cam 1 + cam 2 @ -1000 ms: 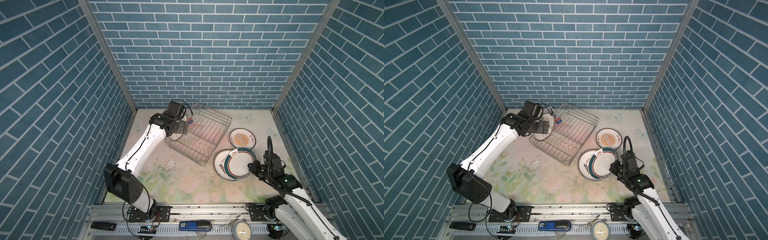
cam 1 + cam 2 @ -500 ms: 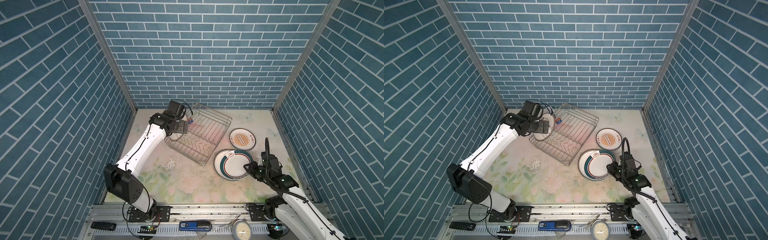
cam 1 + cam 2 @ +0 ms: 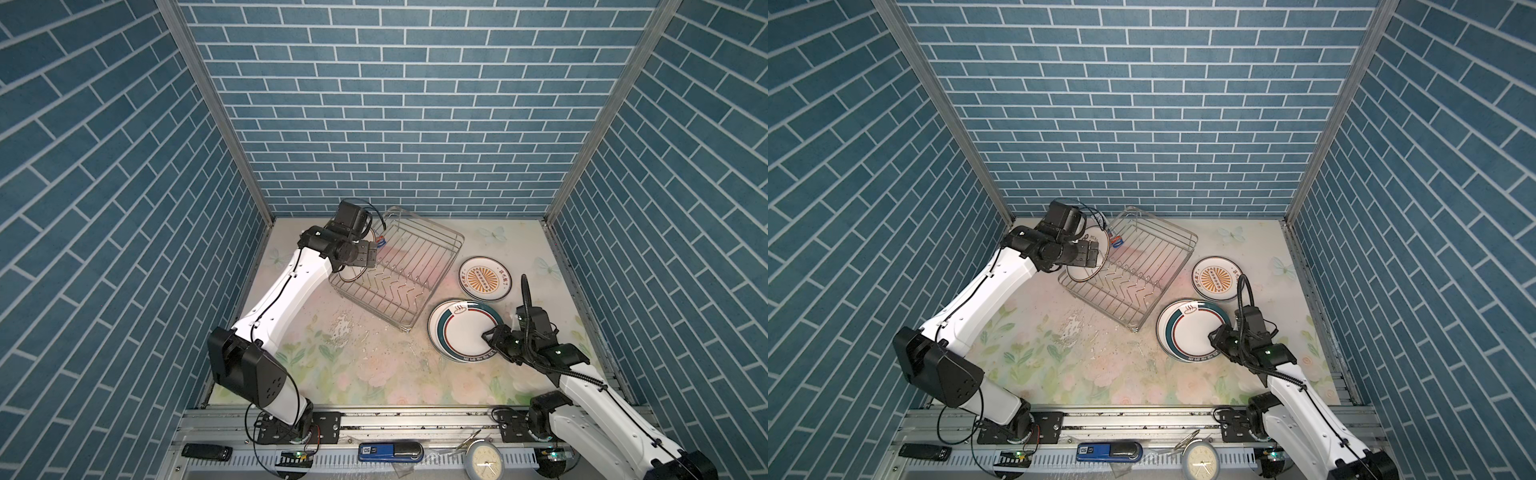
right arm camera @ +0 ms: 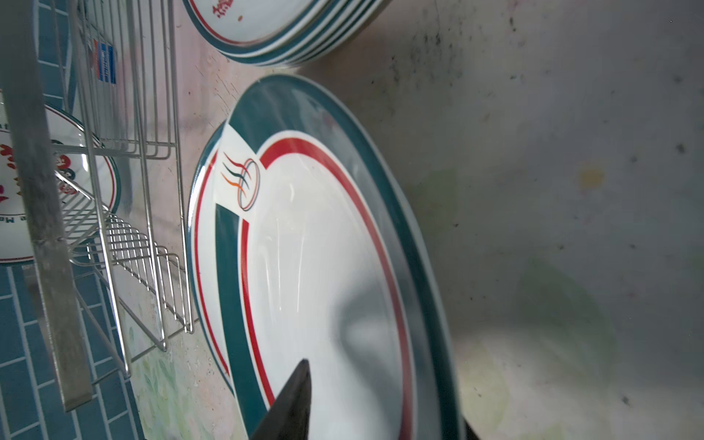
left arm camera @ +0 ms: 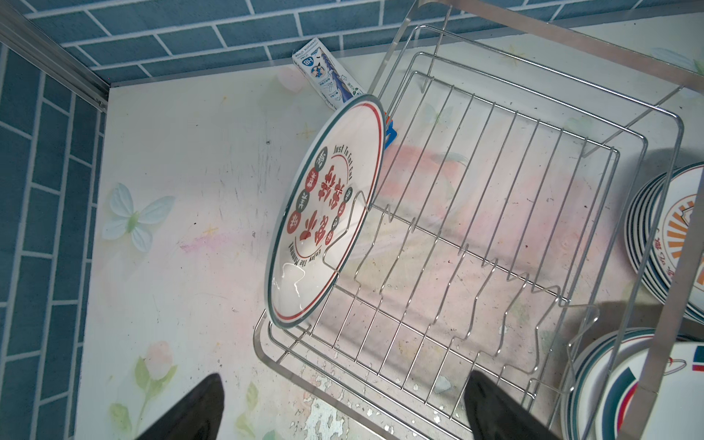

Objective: Unload the plates from the dish rack
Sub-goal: 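Lower the green-rimmed plate onto the green-rimmed stack with the right gripper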

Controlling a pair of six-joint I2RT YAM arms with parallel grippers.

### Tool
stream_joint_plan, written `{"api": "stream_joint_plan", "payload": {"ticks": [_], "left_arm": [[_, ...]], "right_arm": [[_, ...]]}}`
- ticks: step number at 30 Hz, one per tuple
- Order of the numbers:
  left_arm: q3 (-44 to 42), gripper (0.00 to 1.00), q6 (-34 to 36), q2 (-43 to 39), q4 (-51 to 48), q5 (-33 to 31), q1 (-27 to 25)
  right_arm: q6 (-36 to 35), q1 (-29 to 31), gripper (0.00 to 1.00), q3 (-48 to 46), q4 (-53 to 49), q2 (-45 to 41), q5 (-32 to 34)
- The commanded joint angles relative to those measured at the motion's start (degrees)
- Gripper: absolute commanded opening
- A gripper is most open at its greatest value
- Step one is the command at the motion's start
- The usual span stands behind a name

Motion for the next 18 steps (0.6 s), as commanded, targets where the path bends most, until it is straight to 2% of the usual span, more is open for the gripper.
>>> {"api": "stream_joint_plan", "payload": {"ticks": [1,18], "left_arm": [[1.27,0.99,0.05,0.01,-0.82,0.25,0.32],[1.36,0.99,0.14,0.24,-0.88,0.66,0.32]], "right_arm": [[-3.51,0.16,0.45,3.4,-2.51,0.58,0.32],[-6.86,2.34,0.48,8.08,-3.87,6.34,1.07]]}}
